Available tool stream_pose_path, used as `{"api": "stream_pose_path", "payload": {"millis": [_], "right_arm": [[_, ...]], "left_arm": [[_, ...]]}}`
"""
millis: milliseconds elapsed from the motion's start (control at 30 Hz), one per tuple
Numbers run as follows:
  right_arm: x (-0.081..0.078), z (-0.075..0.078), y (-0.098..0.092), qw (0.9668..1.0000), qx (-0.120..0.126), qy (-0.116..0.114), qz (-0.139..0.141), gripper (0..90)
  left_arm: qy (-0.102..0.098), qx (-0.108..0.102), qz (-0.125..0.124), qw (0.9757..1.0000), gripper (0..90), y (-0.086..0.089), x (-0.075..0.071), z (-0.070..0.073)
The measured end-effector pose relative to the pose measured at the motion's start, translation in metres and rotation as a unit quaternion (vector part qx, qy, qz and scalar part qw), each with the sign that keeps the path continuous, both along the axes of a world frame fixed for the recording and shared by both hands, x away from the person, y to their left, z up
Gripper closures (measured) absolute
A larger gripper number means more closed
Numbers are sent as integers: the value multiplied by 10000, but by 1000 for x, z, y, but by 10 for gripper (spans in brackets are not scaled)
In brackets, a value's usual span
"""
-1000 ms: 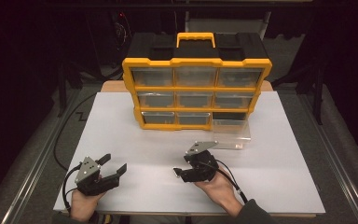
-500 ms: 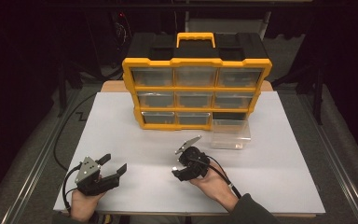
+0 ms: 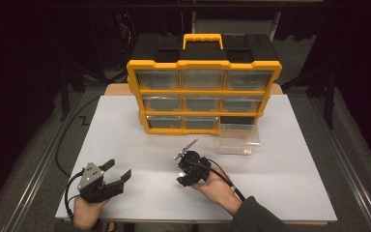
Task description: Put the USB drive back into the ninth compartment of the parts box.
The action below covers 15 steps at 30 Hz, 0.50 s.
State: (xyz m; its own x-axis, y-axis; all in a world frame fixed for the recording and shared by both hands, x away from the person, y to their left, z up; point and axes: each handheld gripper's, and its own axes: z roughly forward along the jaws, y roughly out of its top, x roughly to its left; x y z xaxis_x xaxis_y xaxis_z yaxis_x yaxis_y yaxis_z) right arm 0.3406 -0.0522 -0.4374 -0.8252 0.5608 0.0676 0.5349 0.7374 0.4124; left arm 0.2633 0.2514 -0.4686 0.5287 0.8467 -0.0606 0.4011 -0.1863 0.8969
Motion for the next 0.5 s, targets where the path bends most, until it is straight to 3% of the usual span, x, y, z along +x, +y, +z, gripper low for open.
{"api": "stream_pose_path", "payload": {"millis": [500], "right_arm": [[1,-3,7,9997,-243,1,64,661]], "left_arm": [[1,2,13,10000,268,0,0,0]]}}
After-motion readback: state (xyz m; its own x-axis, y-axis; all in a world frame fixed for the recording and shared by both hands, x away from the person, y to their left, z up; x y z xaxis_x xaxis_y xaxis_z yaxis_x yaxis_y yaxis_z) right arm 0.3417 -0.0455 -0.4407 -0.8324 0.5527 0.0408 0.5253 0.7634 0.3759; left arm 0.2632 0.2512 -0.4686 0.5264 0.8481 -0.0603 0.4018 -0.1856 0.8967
